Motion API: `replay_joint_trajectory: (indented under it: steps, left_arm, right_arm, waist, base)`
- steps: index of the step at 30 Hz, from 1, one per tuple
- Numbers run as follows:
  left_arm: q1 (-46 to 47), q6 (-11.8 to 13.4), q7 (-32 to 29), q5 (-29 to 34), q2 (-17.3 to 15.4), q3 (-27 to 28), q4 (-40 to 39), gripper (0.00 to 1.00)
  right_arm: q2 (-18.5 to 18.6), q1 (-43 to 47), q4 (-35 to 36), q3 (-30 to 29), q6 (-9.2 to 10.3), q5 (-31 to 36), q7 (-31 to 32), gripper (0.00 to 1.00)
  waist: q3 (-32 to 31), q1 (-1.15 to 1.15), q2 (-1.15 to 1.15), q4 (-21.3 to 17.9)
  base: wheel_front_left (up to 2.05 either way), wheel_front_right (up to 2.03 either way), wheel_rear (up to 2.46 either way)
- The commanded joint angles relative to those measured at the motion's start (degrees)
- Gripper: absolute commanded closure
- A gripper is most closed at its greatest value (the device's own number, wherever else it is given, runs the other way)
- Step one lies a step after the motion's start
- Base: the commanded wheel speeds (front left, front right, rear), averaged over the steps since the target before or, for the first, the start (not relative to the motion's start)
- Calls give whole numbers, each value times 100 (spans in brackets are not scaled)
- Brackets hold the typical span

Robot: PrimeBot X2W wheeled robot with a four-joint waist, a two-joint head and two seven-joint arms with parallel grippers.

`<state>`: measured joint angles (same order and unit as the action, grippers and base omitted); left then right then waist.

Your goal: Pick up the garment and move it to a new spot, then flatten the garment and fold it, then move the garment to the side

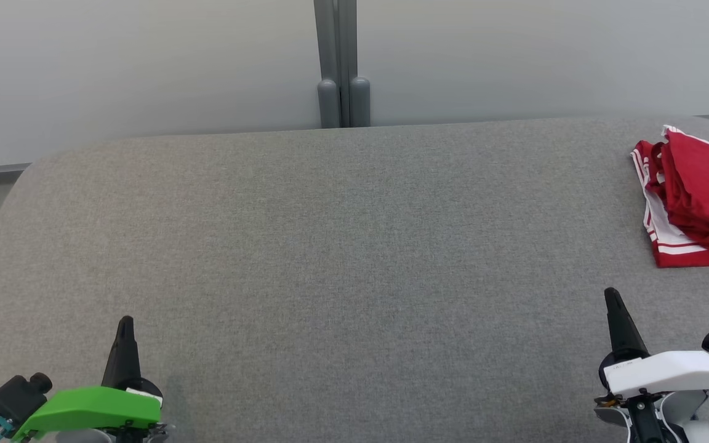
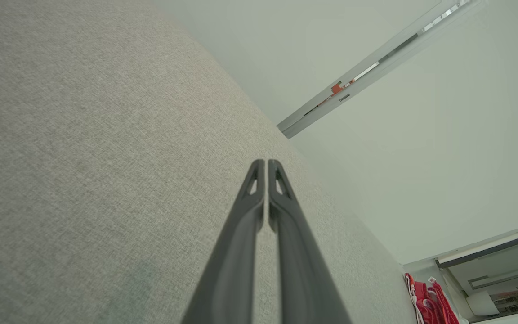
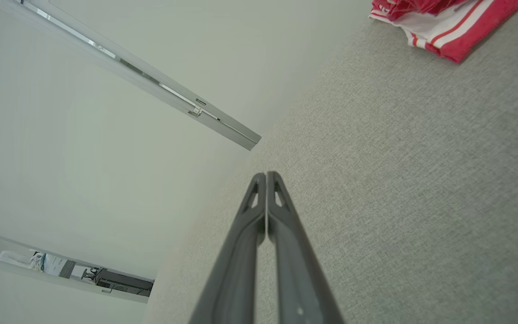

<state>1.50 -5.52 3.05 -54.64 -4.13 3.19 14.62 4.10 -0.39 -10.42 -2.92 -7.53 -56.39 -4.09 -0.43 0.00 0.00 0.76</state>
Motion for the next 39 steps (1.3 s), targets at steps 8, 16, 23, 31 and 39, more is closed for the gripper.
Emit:
replay_joint_trajectory:
  steps: [8,16,23,31,39]
  left_arm:
    - [219,-58,-146,-633,14,78,-77,100]
    - [266,-81,-272,-1110,32,121,-77,100]
    - [303,-106,-374,-1507,43,155,-76,100]
    - [343,-118,-489,-1926,55,189,-74,100]
    - [377,-143,-589,-2309,69,222,-71,100]
  right_arm:
    - [9,-203,-18,-56,3,-610,157,100]
    - [-1,-270,-68,-90,4,-1069,284,100]
    - [-10,-312,-111,-118,4,-1452,391,100]
    - [-20,-375,-155,-149,3,-1858,505,100]
    - [-31,-414,-197,-180,3,-2238,612,100]
  waist:
    - [7,0,0,-8]
    - [13,0,0,-16]
    - [19,0,0,-23]
    - [25,0,0,-31]
    - [31,0,0,-39]
  base:
    - [0,0,0]
    - [0,0,0]
    - [0,0,0]
    - [0,0,0]
    - [0,0,0]
